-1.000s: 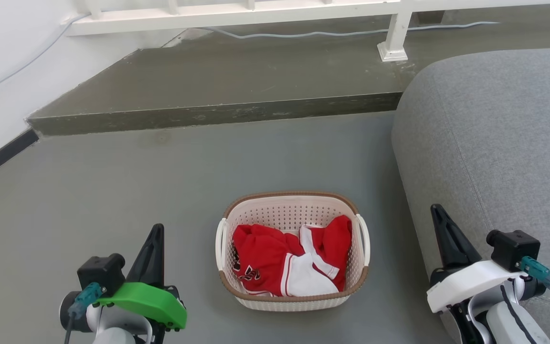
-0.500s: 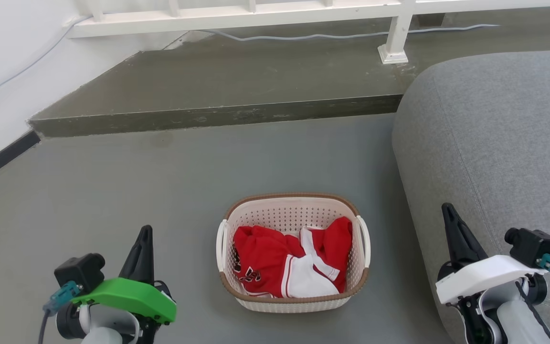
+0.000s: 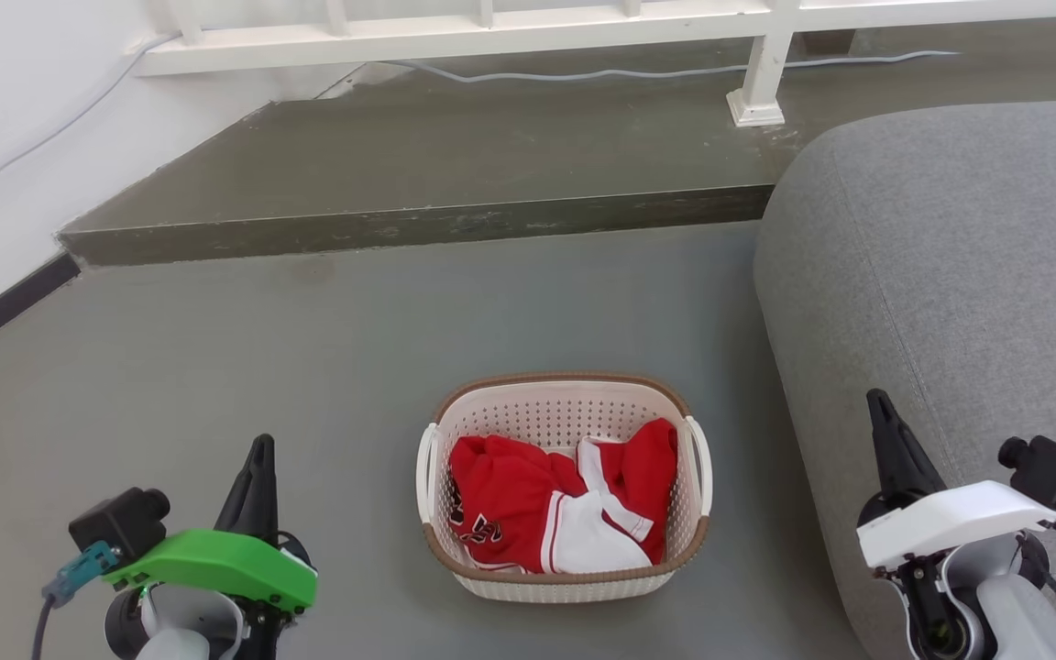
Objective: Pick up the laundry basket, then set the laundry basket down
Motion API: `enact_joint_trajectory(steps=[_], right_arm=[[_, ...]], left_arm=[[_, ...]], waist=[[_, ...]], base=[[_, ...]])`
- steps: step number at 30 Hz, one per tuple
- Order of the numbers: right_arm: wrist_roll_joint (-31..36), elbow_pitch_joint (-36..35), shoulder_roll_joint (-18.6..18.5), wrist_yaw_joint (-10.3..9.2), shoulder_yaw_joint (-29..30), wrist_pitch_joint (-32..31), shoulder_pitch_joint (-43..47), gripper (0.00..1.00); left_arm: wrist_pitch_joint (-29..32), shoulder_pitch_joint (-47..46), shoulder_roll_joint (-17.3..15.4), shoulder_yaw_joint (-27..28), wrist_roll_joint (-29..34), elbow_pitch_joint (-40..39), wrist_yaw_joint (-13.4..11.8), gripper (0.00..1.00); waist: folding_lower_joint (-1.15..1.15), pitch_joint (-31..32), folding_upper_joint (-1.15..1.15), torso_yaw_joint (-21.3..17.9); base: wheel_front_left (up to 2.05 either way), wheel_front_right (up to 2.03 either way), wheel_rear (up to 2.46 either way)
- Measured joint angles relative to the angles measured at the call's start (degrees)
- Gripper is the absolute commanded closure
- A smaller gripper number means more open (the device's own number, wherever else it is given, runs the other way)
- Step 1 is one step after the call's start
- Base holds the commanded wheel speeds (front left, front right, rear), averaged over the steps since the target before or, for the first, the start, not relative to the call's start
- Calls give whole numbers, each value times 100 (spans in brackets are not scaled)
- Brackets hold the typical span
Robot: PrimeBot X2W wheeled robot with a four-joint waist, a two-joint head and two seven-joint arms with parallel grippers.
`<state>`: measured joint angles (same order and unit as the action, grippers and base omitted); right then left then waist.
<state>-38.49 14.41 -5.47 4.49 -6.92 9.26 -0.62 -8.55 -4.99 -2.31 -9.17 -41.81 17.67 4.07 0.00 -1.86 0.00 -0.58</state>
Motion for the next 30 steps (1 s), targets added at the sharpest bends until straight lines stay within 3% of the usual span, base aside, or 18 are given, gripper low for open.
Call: enact_joint_trajectory(steps=[30], right_arm=[[-2093,49,86,98,512,-573,-61,100]], left_arm=[[557,0,5,526,-1913,-38,103,100]], waist=[[0,67,0,23]], base=[[0,0,0]])
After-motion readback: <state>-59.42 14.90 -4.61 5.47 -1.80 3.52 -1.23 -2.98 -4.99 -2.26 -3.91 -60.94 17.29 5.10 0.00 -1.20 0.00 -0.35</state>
